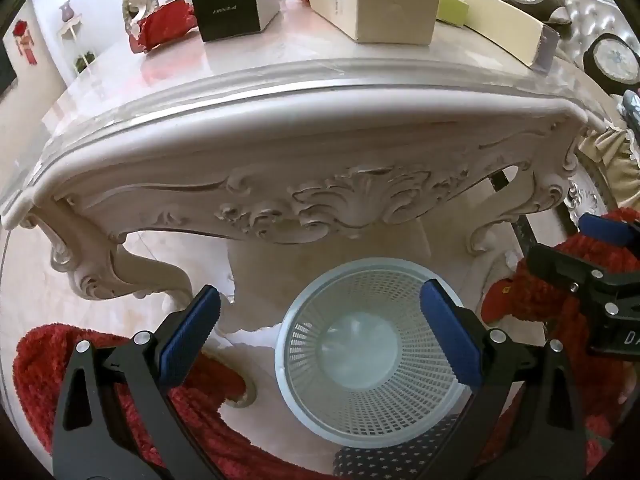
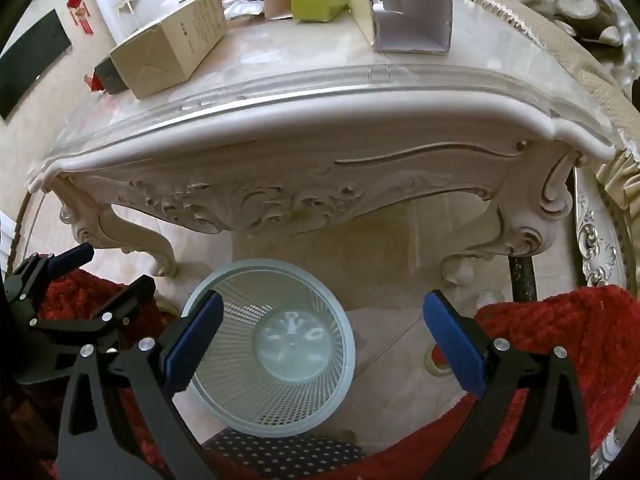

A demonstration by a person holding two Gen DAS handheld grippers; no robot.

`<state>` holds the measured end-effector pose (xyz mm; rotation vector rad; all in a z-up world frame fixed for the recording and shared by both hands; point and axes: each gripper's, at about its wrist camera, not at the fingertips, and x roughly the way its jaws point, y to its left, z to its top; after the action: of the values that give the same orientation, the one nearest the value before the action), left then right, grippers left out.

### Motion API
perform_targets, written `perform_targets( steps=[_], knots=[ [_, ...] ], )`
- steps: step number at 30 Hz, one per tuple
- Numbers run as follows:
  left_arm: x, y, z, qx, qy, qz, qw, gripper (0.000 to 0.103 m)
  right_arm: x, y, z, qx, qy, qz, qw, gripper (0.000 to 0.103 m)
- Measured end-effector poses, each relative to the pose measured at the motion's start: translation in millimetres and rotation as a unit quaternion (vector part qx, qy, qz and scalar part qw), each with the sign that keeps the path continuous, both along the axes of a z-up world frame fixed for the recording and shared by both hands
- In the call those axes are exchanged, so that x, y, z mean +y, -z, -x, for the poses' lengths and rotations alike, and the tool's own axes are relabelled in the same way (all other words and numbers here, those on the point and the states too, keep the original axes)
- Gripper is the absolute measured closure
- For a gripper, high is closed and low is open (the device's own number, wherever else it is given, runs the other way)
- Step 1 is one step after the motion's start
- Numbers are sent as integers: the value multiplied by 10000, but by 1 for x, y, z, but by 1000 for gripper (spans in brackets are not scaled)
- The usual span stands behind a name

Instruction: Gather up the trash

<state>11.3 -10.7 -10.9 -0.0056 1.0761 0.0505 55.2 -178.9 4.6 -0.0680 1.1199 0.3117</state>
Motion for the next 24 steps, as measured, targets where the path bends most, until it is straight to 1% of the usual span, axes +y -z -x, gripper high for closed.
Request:
perform_targets(
  steps=[9, 13, 16, 24],
  knots=[
    [2, -2, 1, -20, -26, 25, 10000, 6, 3, -1, 0, 5, -43, 9, 10000, 7],
    [2, -4, 2, -30, -76, 15, 10000, 6, 1, -7, 4, -85, -66, 7, 9999, 7],
    [1, -9, 5, -112, -77, -15, 9999, 6, 1, -11, 8, -171, -66, -5, 9998, 7],
    [3, -14, 10, -191, -103, -45, 9998, 6, 4, -14, 13, -230, -126, -20, 9997, 7]
  ],
)
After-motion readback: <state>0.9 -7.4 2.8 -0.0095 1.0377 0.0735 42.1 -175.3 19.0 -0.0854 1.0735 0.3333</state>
